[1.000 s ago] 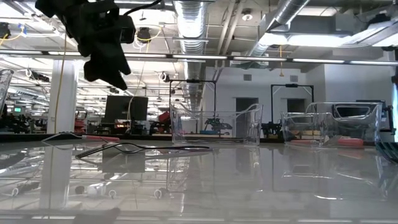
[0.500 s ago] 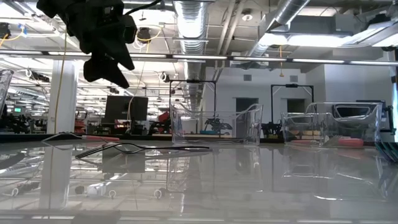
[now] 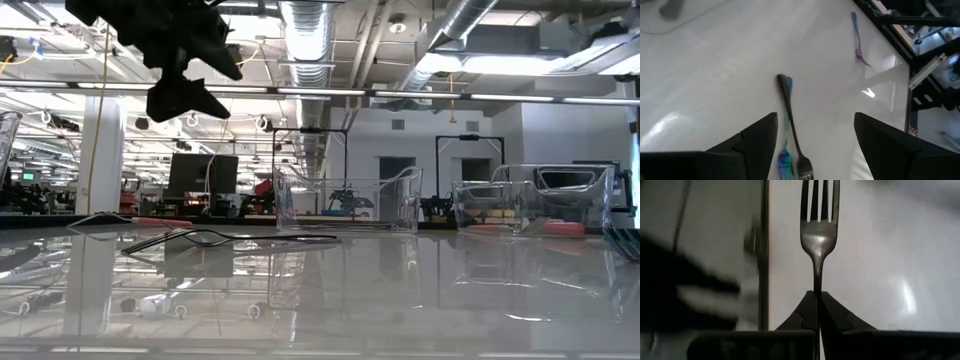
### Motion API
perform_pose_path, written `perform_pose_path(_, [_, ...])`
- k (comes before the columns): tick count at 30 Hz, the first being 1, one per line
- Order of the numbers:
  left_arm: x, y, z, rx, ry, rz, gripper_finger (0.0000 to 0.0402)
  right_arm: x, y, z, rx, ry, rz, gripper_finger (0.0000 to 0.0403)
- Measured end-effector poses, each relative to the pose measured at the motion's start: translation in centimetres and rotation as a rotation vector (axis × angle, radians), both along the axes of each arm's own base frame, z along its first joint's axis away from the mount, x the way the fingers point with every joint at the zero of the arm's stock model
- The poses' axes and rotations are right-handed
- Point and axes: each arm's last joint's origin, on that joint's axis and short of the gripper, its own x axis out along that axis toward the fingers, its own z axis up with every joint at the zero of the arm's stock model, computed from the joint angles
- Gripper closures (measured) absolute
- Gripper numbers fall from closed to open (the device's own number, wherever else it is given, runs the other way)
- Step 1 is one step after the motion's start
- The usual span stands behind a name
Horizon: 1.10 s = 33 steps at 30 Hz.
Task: Sort silverware by color (type)
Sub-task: Put the bottom black fork into the top transparent bin
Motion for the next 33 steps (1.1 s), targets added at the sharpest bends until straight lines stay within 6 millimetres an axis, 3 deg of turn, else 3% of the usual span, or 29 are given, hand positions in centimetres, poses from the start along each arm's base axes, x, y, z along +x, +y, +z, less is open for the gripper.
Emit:
perform_pose_path(4, [0.0,-0.5,0.0,-0.005,0.000,-0.020,0.0154,0.1,-4.8,4.2,-0.128,-0.236,-0.150,0.0381])
perform_pose_path(8, [0.0,-0.8,0.0,-0.006,0.001,-0.032,0.0154,1.8,-10.8,6.0,-0.408,-0.308,-0.243,0.0381])
perform_pose_path(11, [0.0,-0.8,0.0,-0.015,0.000,-0.027,0.0154,4.0,-16.6,6.4,-0.556,-0.276,-0.267,0.0381])
perform_pose_path(15, [0.0,-0.8,0.0,-0.056,-0.002,-0.013,0.0154,6.4,-24.6,5.5,-0.519,-0.257,-0.281,0.0381])
perform_pose_path(17, [0.0,-1.0,0.0,-0.075,-0.002,-0.010,0.0154,7.1,-27.4,4.8,-0.510,-0.256,-0.295,0.0381])
perform_pose_path(19, [-0.1,-1.3,0.0,-0.084,-0.001,-0.018,0.0154,7.8,-29.1,3.9,-0.553,-0.237,-0.282,0.0381])
perform_pose_path(26, [-0.2,-2.7,0.0,-0.119,0.006,-0.042,0.0154,11.3,-32.0,0.9,-0.716,-0.152,-0.131,0.0381])
perform_pose_path(33, [-0.3,-3.0,0.0,-0.215,-0.013,0.097,0.0154,12.2,-35.6,-2.2,-0.745,-0.015,-0.092,0.0381])
